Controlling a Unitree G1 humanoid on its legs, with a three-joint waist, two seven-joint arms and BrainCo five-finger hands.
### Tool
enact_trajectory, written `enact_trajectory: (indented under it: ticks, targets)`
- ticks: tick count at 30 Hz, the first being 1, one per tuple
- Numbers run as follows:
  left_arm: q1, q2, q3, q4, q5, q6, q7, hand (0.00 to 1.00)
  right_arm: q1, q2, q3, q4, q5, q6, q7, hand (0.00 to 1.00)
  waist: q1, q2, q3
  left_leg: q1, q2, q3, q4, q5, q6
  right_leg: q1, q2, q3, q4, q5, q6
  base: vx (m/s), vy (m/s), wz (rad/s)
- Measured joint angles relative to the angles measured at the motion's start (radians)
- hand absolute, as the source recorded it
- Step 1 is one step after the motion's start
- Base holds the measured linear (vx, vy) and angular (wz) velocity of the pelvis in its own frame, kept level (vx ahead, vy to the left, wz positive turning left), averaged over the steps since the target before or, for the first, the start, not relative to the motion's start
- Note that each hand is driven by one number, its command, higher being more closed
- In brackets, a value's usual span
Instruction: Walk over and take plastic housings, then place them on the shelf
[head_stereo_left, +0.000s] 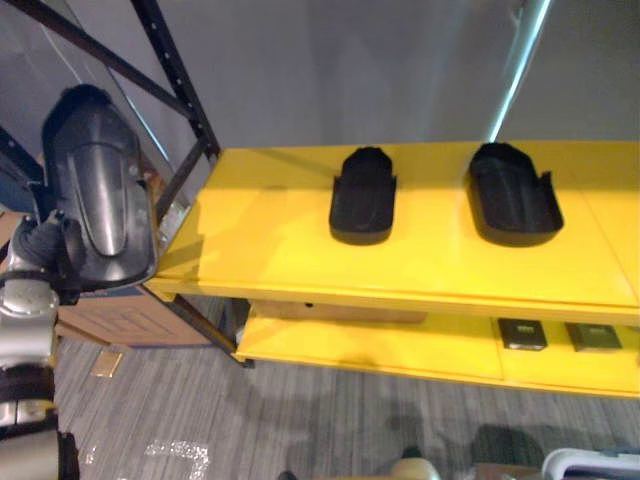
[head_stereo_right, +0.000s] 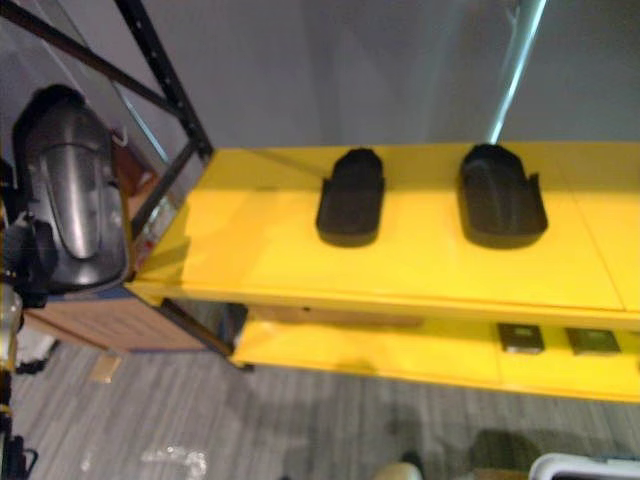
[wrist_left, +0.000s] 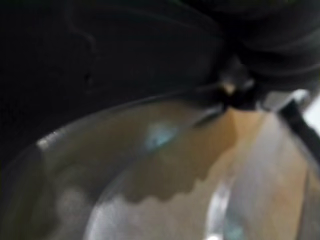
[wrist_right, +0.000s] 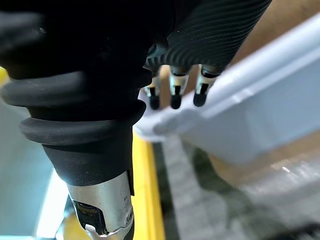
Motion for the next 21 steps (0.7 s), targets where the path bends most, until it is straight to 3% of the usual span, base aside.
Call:
enact_trajectory:
  ticks: [6,21]
  targets:
    - [-0.081,0.037,-0.099,0.026,-0.001,0.017,-0.091,1.0,-0.007,-0.005,0.039,0.029,0.019,0.018,0.046,0.0,-0.017,-0.006,0.048,-0.016,0.0,-0.002,0.015,0.0,0.001,-0.025,-0.006,0.002,0.025,-0.004,-0.002,-0.03,0.003,-0.01]
    - [-0.196,0.036,-0.172,0.063,-0.029,0.021,-0.075,1.0,-0.079,-0.018,0.068,0.006,0.073,0.019,0.099,0.0,-0.084,-0.049,0.213,-0.151,0.029,0.028,0.162,-0.056,0.024,-0.146,-0.001,0.072,0.072,0.012,0.005,-0.02,0.0,-0.07]
